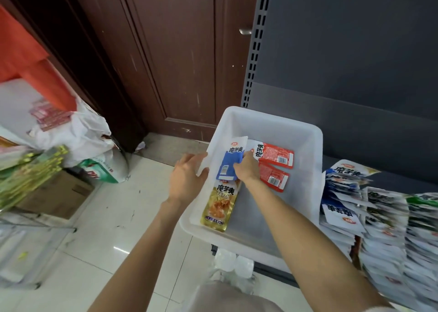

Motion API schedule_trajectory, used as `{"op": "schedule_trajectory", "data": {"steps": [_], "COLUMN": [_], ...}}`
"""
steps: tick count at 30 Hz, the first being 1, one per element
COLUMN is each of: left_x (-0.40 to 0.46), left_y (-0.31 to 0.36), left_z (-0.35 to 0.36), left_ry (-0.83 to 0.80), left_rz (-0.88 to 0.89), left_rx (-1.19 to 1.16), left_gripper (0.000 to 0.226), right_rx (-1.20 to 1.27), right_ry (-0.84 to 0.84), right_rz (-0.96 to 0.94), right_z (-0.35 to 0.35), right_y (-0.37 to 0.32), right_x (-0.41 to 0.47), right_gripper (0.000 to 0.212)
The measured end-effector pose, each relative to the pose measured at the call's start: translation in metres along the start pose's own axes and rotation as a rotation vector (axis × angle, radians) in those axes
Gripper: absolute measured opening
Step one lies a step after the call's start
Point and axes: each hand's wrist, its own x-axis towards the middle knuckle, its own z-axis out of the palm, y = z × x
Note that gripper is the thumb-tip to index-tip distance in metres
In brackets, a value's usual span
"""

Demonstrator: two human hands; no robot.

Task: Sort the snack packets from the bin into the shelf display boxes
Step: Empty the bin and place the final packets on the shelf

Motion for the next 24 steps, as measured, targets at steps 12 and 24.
{"op": "schedule_trajectory", "data": {"steps": [12, 24], "left_x": [-0.027, -0.021], "left_y": [0.117, 0.162], "left_z": [0.021, 0.026], "left_ry": [-0.43, -0.576], "left_rz": [-0.25, 0.44], "left_rx": [-1.187, -0.782], "left_gripper": [0.038, 0.012], "right_rx": [0.411, 0.353], "right_ry": [0.216, 0.443], "right_rz": [-0.473, -0.533], "right_z": [-0.079, -0.198], "right_y": [0.03, 0.054], "right_x": [-0.128, -0.173], "right_gripper": [0.031, 0.095]}}
